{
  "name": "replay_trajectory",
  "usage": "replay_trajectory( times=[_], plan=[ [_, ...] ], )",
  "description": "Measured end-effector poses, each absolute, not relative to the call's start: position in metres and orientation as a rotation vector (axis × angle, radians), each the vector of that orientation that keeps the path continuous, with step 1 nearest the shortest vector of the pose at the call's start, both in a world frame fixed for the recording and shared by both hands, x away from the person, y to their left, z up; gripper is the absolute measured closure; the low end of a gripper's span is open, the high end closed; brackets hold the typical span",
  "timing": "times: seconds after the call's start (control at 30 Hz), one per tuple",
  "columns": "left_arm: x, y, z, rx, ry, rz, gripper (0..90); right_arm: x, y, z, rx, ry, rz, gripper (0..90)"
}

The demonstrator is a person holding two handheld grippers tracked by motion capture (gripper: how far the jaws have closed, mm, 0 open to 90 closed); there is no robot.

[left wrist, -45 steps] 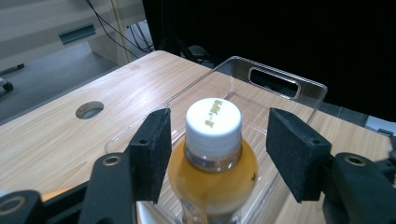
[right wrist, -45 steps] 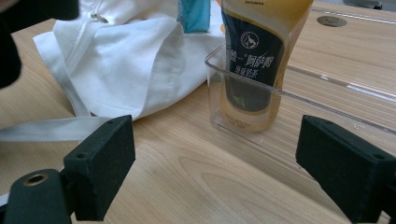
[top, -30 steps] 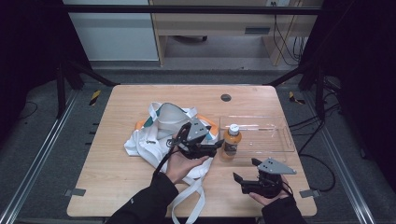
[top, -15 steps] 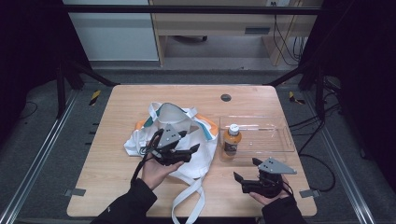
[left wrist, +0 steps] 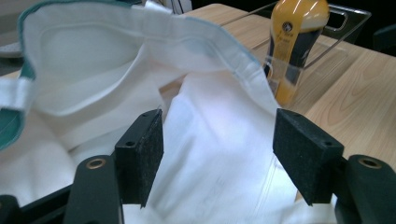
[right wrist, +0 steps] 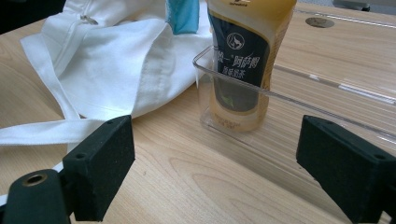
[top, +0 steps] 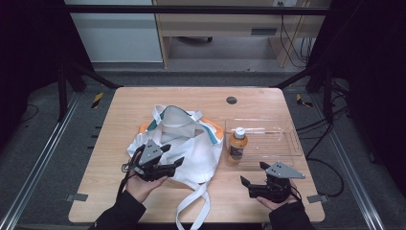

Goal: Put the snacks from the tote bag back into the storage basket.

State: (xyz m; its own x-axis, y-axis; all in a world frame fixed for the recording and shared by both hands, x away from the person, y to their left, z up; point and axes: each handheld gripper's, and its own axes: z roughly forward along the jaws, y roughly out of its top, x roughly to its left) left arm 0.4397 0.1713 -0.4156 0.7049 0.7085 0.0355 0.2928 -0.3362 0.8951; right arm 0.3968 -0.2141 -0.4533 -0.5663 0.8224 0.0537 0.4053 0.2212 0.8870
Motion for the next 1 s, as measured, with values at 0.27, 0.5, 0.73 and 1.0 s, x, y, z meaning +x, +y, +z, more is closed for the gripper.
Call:
replay_trajectory(
  times=[0.27,0.5,0.73,1.0],
  plan=[
    [0.429,0.200,-0.429,1.921,0.832,0.537,33.1,0.396,-0.214,-0.453,1.121,2.076,1.307,11.7],
    [0.422,0.226,-0.439,1.904,0.873,0.560,31.6,0.396,-0.213,-0.453,1.109,2.083,1.307,11.6],
    [0.415,0.241,-0.446,1.885,0.897,0.579,31.2,0.396,-0.212,-0.454,1.095,2.094,1.305,11.6],
    [0.412,0.248,-0.450,1.877,0.913,0.584,31.1,0.395,-0.211,-0.454,1.091,2.100,1.303,11.6]
  ],
)
